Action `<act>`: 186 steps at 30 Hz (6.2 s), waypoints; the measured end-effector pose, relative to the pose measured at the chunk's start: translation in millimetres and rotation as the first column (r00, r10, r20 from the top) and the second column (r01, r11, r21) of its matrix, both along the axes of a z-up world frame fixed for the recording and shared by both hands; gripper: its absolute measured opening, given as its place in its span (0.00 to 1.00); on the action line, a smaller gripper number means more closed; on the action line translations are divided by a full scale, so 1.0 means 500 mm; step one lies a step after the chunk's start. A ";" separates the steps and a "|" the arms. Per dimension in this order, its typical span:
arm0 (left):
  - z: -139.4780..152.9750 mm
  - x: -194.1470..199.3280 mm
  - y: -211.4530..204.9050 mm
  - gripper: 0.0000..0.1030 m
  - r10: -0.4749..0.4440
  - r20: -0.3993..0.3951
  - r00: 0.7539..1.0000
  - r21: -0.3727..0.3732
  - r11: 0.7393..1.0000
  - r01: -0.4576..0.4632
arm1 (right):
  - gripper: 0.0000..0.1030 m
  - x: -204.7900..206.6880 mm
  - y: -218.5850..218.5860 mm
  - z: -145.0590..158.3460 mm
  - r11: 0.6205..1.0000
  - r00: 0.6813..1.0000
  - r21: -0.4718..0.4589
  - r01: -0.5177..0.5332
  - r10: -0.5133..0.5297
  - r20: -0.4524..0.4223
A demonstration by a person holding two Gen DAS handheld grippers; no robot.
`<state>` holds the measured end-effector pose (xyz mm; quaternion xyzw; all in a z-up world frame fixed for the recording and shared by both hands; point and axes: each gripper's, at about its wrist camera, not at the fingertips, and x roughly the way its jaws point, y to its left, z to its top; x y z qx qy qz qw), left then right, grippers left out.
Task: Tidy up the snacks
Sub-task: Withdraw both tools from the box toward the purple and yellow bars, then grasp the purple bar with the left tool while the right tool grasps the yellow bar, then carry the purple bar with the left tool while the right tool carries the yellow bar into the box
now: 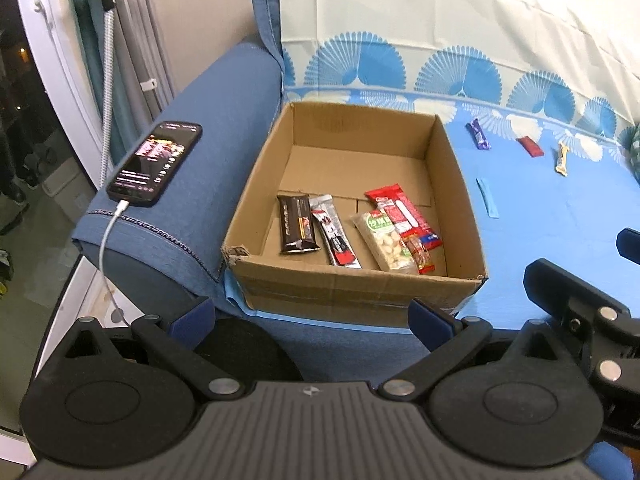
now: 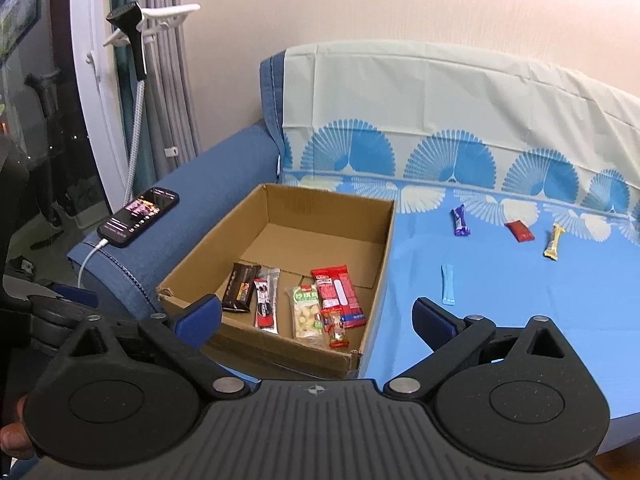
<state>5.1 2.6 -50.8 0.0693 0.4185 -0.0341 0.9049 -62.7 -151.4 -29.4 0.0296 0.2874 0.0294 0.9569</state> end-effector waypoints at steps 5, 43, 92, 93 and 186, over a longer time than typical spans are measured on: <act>0.014 -0.015 0.009 1.00 0.010 0.021 1.000 -0.006 1.000 -0.010 | 0.99 -0.017 0.006 0.010 1.000 1.000 -0.008 -0.014 0.014 0.025; -0.002 0.061 -0.128 1.00 -0.084 -0.078 0.993 0.044 0.995 0.088 | 0.99 -0.007 -0.129 -0.050 0.976 0.987 0.147 0.163 -0.162 -0.022; -0.440 1.015 -0.875 0.10 -0.243 -0.250 0.937 -0.031 0.969 0.243 | 0.23 0.777 -0.959 -0.537 0.818 0.812 -0.087 0.568 -0.575 -0.103; -0.431 1.005 -0.870 0.10 -0.252 -0.242 0.937 -0.029 0.967 0.253 | 0.23 0.773 -0.956 -0.533 0.817 0.809 -0.087 0.569 -0.576 -0.118; 0.017 0.036 0.018 0.10 -0.031 -0.047 0.998 -0.180 0.983 0.022 | 0.23 0.005 -0.061 -0.027 0.996 0.998 0.087 -0.016 0.022 -0.067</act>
